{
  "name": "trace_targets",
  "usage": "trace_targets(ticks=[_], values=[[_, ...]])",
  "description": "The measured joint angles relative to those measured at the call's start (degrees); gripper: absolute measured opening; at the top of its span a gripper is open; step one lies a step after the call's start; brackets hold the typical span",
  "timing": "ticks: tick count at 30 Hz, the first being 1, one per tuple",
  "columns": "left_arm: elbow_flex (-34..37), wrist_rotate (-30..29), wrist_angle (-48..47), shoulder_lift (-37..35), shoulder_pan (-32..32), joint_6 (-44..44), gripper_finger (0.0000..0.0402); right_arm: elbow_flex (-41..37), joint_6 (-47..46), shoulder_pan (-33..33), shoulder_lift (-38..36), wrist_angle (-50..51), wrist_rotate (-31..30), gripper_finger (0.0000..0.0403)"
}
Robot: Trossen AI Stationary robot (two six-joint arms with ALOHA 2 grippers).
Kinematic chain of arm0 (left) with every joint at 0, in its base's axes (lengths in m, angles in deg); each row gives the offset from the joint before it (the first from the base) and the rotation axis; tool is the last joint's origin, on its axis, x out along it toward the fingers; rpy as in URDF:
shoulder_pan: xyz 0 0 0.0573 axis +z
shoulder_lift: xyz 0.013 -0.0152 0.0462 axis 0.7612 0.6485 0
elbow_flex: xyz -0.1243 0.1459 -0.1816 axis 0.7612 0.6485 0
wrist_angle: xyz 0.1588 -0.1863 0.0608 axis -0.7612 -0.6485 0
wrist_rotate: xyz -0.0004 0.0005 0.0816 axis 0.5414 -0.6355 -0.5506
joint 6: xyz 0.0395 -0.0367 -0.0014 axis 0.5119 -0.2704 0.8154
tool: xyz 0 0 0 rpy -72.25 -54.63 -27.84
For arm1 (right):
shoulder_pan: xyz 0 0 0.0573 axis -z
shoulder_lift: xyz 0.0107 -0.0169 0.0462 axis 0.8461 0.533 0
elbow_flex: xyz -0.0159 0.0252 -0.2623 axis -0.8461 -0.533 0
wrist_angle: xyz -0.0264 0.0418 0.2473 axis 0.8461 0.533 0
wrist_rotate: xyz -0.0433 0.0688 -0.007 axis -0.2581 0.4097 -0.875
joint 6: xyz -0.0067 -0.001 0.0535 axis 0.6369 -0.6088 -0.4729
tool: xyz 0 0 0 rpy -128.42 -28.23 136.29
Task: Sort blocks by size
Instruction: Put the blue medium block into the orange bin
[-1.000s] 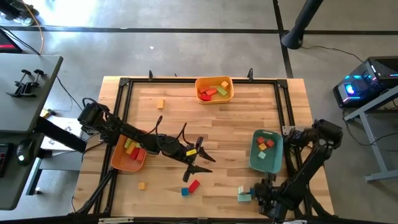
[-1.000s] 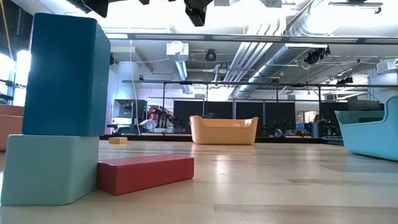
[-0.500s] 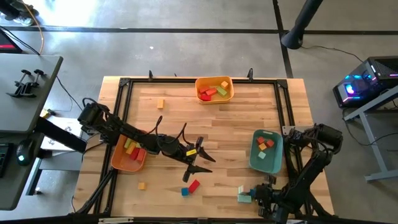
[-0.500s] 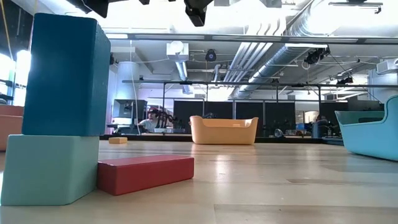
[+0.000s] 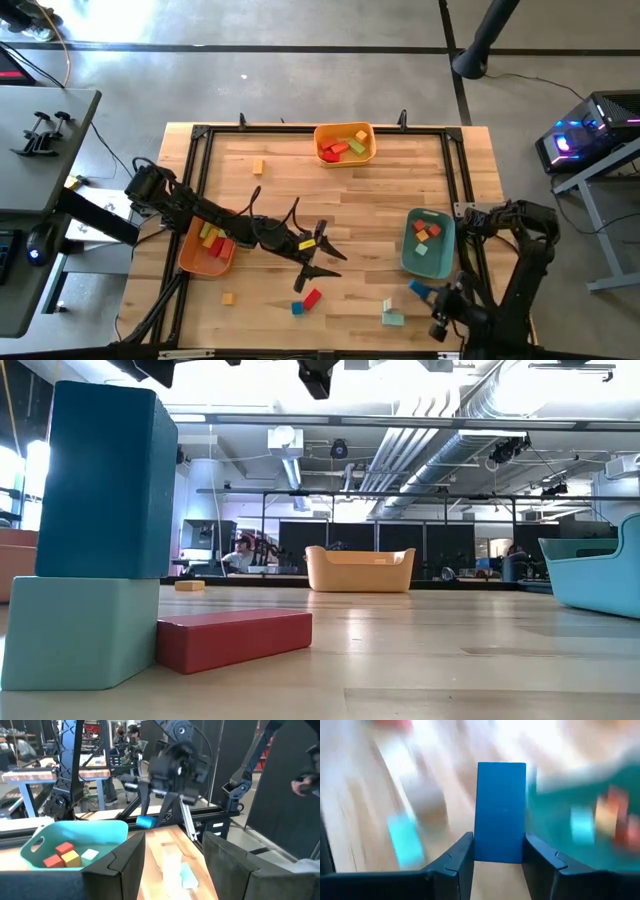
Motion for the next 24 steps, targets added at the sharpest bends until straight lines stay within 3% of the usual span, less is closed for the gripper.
trace_targets(ticks=[5,8,10,16,21,24], values=[[0.0,0.0,0.4,0.0,-1.2,5.0,0.0186,1.8,10.1,1.0,0.0,-0.5,-30.4,0.0125],[0.0,0.0,0.6,0.0,-2.4,10.1,0.0186,1.9,14.6,2.5,0.0,-0.4,-42.6,0.0125],[0.0,0.0,1.2,0.0,-3.0,13.4,0.0186,1.9,16.5,4.5,0.0,0.4,-46.9,0.0125],[0.0,-0.2,4.0,0.0,-3.2,19.8,0.0186,1.9,22.1,12.0,0.0,-0.5,-46.6,0.0125],[0.0,-1.0,3.8,0.0,-1.5,18.5,0.0198,1.9,35.7,15.0,0.0,-7.1,-44.2,0.0125],[0.0,-1.1,3.5,0.0,-0.6,16.9,0.0217,1.9,44.5,15.7,0.0,-13.0,-39.0,0.0125]])
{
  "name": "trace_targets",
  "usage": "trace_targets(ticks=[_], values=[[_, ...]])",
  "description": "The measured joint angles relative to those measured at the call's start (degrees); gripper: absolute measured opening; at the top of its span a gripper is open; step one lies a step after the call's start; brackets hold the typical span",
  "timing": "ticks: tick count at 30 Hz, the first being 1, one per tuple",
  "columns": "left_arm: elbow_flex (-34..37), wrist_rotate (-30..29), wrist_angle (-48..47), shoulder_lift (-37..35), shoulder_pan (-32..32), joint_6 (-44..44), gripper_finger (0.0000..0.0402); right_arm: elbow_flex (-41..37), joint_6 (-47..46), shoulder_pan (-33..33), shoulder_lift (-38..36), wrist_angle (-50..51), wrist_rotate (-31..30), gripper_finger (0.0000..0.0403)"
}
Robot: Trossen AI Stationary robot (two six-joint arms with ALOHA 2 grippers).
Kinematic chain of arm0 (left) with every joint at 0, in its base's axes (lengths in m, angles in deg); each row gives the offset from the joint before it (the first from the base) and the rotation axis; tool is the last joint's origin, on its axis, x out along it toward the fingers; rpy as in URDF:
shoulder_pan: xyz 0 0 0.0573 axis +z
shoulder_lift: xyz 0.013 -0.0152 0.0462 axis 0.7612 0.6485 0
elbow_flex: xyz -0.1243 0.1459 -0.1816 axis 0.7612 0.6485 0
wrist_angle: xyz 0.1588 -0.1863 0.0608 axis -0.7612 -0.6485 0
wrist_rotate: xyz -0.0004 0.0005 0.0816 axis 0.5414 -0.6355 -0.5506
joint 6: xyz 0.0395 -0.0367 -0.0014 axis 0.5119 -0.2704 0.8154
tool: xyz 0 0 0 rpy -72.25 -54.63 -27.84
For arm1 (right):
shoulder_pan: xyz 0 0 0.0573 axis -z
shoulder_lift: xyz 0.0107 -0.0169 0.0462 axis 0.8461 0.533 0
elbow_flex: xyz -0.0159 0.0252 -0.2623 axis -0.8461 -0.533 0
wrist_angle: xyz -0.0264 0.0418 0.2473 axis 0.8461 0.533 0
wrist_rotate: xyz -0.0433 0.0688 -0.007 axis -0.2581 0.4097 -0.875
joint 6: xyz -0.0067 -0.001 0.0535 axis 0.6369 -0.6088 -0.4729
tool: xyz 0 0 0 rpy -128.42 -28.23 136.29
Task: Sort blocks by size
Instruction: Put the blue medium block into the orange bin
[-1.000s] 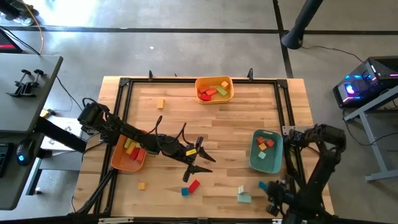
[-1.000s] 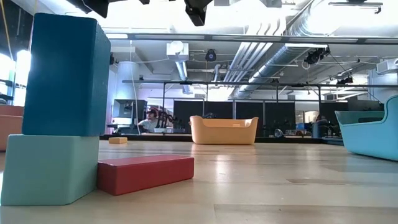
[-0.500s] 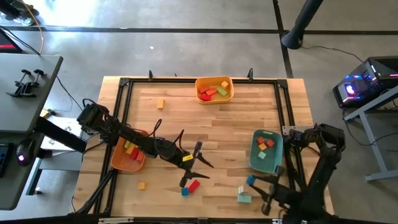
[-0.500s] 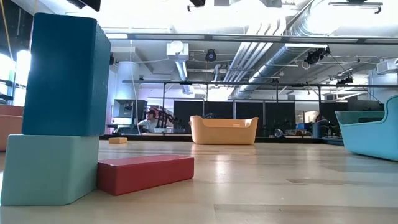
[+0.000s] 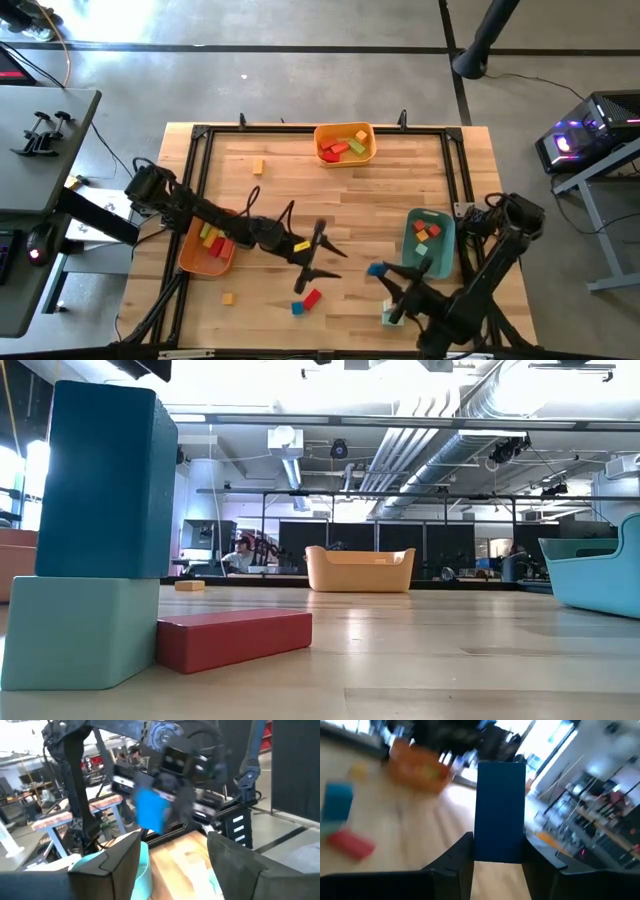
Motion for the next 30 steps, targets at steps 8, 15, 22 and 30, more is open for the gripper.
trace_targets(ticks=[8,15,22,30], values=[[0.0,0.0,0.1,0.0,0.3,0.5,0.0254,-1.5,39.9,3.8,-0.7,-27.4,16.0,0.0125],[0.0,0.0,-0.2,0.0,-0.5,4.1,0.0255,-14.4,42.6,5.6,-11.3,-39.7,14.7,0.0125],[0.0,0.0,-0.6,0.0,-0.5,5.0,0.0255,-37.2,72.2,9.4,-20.2,-102.8,37.7,0.0125],[0.0,-5.4,1.6,0.0,-0.9,0.6,0.0255,-46.6,83.5,19.2,-20.5,-131.7,49.6,0.0125]])
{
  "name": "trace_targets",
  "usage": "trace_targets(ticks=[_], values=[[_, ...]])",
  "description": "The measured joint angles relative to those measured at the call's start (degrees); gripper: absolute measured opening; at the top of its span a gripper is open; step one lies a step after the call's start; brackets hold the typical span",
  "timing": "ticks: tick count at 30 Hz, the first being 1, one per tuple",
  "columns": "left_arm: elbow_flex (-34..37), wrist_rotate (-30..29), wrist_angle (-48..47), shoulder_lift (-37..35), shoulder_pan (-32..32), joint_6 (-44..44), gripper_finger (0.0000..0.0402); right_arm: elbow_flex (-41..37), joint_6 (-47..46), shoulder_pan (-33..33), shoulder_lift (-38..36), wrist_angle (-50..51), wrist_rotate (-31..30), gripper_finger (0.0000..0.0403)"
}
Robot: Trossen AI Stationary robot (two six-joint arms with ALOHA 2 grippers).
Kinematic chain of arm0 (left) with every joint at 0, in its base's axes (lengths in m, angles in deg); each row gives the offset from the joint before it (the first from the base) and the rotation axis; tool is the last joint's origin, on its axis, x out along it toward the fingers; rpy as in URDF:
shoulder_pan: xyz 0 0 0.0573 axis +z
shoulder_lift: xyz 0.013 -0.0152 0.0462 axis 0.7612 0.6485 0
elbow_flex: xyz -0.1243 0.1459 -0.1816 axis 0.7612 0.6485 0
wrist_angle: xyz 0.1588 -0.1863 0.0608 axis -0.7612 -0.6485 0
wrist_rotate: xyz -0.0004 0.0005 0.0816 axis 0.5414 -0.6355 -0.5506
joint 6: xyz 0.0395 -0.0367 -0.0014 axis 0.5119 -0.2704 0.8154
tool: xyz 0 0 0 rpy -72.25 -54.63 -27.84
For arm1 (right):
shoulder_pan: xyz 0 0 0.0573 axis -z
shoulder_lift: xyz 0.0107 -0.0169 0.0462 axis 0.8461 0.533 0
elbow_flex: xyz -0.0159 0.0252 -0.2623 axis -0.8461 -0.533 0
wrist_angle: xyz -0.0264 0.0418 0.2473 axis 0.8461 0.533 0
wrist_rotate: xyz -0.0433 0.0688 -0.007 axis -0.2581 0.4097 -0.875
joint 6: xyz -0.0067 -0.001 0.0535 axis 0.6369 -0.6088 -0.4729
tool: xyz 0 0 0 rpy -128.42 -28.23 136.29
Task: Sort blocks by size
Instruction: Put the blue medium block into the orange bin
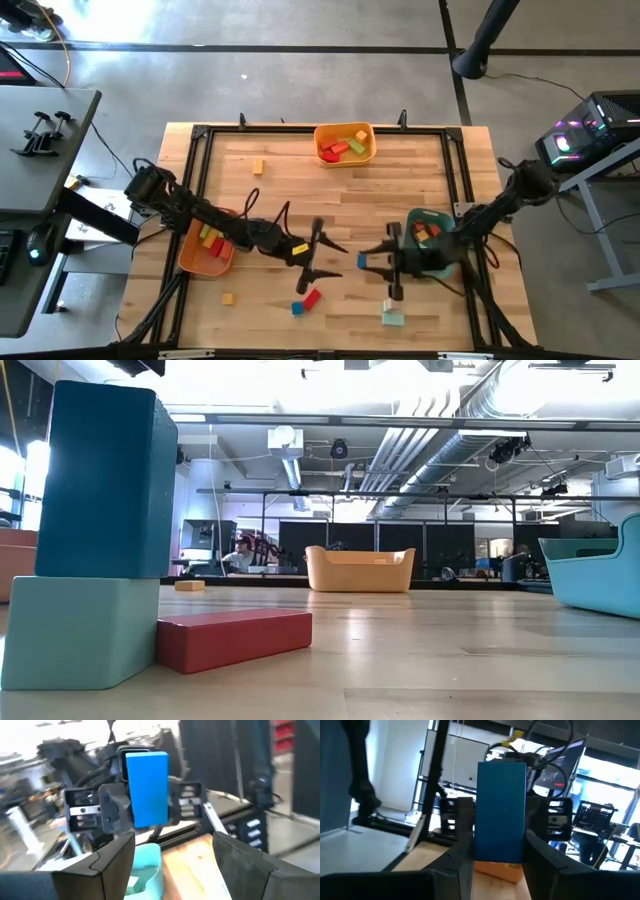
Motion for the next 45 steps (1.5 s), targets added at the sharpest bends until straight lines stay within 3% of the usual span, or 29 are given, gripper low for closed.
trace_targets(ticks=[3,14,19,25,32,45], values=[[0.0,-4.0,2.0,0.0,0.0,-2.9,0.0255,0.8,-0.3,3.5,0.0,1.2,3.6,0.0125],[0.0,-9.4,8.6,0.3,0.0,-3.4,0.0255,1.1,-0.2,7.3,0.0,2.8,5.9,0.0125],[-3.1,-10.4,9.9,4.0,0.0,-2.5,0.0255,1.1,-3.9,9.3,0.4,3.2,10.4,0.0125],[-8.3,-11.5,9.6,8.4,-1.3,2.1,0.0255,1.2,-4.0,9.6,1.1,3.3,10.1,0.0125],[-8.8,-13.1,9.0,7.8,-1.9,2.6,0.0253,1.2,-3.8,7.9,1.2,3.5,9.9,0.0125],[-8.8,-16.2,0.7,5.0,-2.8,2.2,0.0169,1.2,-3.9,8.0,1.2,3.2,9.6,0.0125]])
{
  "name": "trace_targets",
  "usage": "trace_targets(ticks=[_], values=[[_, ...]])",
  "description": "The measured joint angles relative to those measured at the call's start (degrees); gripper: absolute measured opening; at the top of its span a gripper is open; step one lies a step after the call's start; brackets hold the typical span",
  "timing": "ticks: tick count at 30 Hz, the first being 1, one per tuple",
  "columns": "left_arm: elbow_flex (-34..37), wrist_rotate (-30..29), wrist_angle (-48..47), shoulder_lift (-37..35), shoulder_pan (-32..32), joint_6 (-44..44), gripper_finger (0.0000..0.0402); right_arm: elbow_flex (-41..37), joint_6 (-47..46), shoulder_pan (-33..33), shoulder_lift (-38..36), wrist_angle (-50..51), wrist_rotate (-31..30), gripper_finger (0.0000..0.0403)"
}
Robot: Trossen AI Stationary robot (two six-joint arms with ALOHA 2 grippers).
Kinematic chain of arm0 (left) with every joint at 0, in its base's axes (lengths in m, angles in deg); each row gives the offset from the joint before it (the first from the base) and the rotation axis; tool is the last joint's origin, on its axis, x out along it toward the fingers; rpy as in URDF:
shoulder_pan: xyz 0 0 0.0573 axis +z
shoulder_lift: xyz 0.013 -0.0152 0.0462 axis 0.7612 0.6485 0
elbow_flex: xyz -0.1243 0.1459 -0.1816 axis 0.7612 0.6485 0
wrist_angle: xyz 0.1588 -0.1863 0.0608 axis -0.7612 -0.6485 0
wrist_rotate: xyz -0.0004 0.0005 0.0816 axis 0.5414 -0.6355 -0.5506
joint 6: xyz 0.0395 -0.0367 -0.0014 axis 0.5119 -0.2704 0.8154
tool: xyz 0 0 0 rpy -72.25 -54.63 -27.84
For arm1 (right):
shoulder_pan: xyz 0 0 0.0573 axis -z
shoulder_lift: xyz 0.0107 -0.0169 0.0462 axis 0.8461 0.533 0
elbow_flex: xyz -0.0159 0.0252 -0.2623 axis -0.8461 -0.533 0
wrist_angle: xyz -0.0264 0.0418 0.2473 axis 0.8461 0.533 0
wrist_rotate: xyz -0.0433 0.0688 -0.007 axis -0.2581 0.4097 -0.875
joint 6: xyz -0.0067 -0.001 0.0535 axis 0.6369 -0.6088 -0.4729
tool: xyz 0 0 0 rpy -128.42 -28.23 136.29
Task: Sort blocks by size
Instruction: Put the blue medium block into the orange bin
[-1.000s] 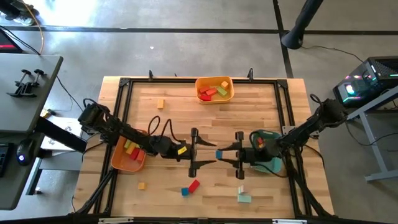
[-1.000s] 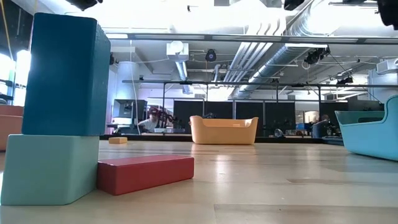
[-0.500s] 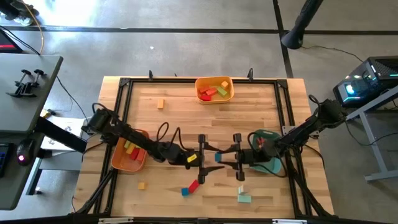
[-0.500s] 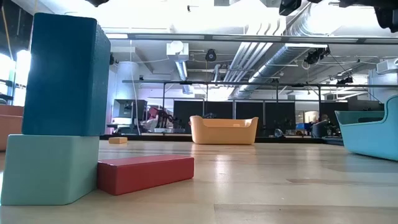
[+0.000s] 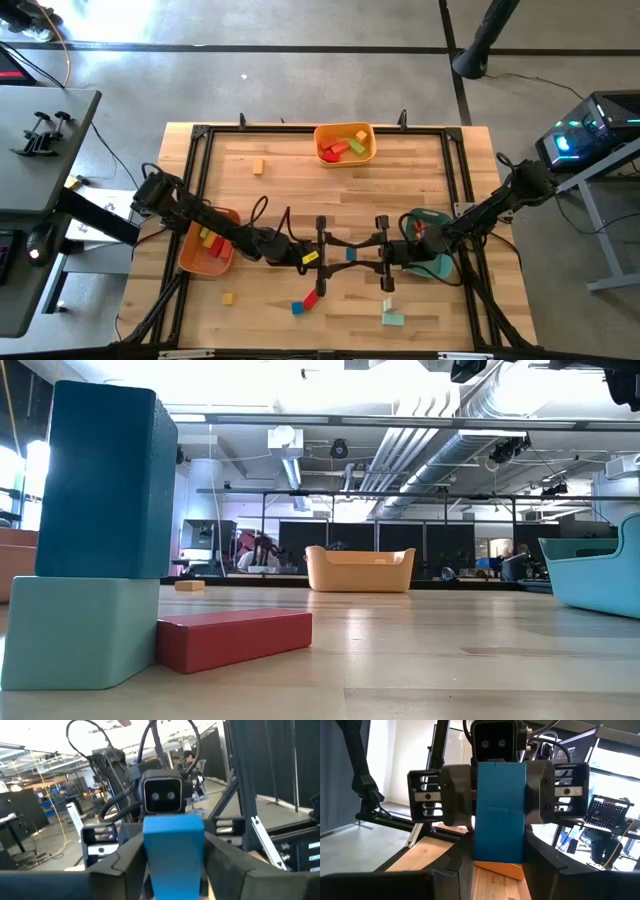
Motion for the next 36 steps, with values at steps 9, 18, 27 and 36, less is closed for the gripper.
trace_targets(ticks=[9,18,27,36], values=[[0.0,-5.3,-4.6,-0.3,-2.7,6.4,0.0102,0.0,-1.7,1.3,0.0,2.7,1.8,0.0192],[-3.3,-37.7,-34.7,-8.6,-8.3,-0.4,0.0102,0.0,-12.6,6.0,0.0,14.2,1.4,0.0219],[-2.5,-22.2,-113.0,-21.5,-3.1,-81.4,0.0102,0.0,-13.7,7.3,0.0,15.2,1.5,0.0221],[8.8,8.9,-131.4,-22.0,-5.9,-111.6,0.0110,0.0,-13.6,7.3,0.0,17.2,1.8,0.0221]])
